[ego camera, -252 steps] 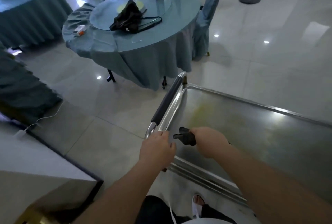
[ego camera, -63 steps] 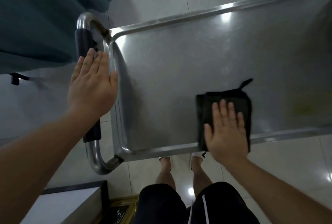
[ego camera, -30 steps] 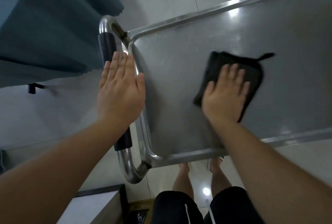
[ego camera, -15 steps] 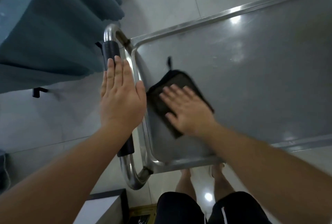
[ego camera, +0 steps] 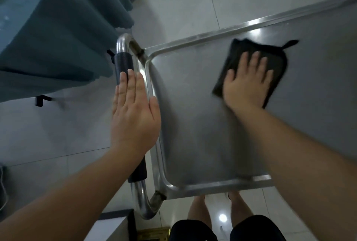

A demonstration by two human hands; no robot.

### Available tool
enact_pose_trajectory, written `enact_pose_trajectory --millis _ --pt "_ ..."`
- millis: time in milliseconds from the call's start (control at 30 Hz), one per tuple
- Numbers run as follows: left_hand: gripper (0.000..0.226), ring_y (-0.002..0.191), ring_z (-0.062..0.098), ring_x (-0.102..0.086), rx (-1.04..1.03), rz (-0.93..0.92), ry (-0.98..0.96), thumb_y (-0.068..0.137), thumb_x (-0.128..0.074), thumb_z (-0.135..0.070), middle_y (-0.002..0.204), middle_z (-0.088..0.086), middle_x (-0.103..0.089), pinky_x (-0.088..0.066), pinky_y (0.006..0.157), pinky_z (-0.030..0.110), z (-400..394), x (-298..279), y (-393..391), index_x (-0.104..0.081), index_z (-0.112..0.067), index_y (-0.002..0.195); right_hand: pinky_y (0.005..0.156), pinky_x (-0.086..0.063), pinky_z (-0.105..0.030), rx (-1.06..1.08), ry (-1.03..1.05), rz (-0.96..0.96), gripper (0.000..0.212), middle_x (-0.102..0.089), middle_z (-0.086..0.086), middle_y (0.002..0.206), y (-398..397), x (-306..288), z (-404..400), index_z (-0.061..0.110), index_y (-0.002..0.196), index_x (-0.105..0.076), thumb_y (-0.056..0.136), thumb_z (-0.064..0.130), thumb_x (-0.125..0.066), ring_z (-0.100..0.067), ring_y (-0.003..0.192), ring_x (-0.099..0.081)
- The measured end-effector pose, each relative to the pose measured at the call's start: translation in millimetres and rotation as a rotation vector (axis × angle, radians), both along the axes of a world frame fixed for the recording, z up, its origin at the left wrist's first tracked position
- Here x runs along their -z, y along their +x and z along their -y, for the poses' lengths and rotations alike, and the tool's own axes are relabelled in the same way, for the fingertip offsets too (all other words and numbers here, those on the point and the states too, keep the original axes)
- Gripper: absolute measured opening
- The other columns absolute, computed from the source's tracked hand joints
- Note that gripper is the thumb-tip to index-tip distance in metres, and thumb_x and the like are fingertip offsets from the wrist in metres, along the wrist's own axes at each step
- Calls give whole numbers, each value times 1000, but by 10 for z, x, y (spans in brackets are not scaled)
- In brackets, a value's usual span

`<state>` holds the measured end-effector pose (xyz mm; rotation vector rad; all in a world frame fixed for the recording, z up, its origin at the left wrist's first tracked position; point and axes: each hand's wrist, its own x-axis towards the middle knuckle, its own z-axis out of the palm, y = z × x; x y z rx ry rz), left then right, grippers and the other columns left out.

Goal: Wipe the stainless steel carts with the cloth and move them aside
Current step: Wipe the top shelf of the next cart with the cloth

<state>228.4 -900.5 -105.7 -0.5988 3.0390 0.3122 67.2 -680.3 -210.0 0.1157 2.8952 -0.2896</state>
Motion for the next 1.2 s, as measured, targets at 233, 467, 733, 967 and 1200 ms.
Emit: enact_pose_trajectory --millis 233,467,733,967,1200 --pt "64 162 12 13 -16 10 -29 114 -26 -37 178 5 3 1 133 40 -41 -15 0 -7 -11 169 128 8 -50 -858 -176 57 68 0 1 175 1030 33 1312 27 166 2 104 53 -10 -21 161 11" --pt "68 162 11 12 6 8 -14 112 -22 -45 178 5 1 -1 132 41 -10 24 7 -7 -13 169 130 1 -41 -1029 -105 -2 69 -11 8 174 344 71 526 36 166 -17 102 62 -25 -15 161 -4" --pt "67 162 10 12 10 -6 -24 113 -18 -48 178 3 0 -4 131 43 16 63 31 -5 -16 169 128 -7 -52 -188 38 -38 77 -12 -6 175 -1177 6 -947 22 167 -19 98 57 -23 -30 160 -10" --pt "67 161 9 16 -8 19 13 112 -19 -45 178 2 4 4 130 36 -21 -5 11 -4 -14 170 128 -1 -56 191 6 -9 74 -3 -10 175 -1133 31 64 17 168 -8 104 50 -26 -33 161 0" --pt "68 161 10 14 -14 30 13 110 -17 -44 178 3 1 7 131 33 -47 -56 -12 -9 -12 170 129 2 -52 -514 -106 7 72 -1 -6 175 38 -21 1780 20 168 -7 104 52 -20 -30 161 2"
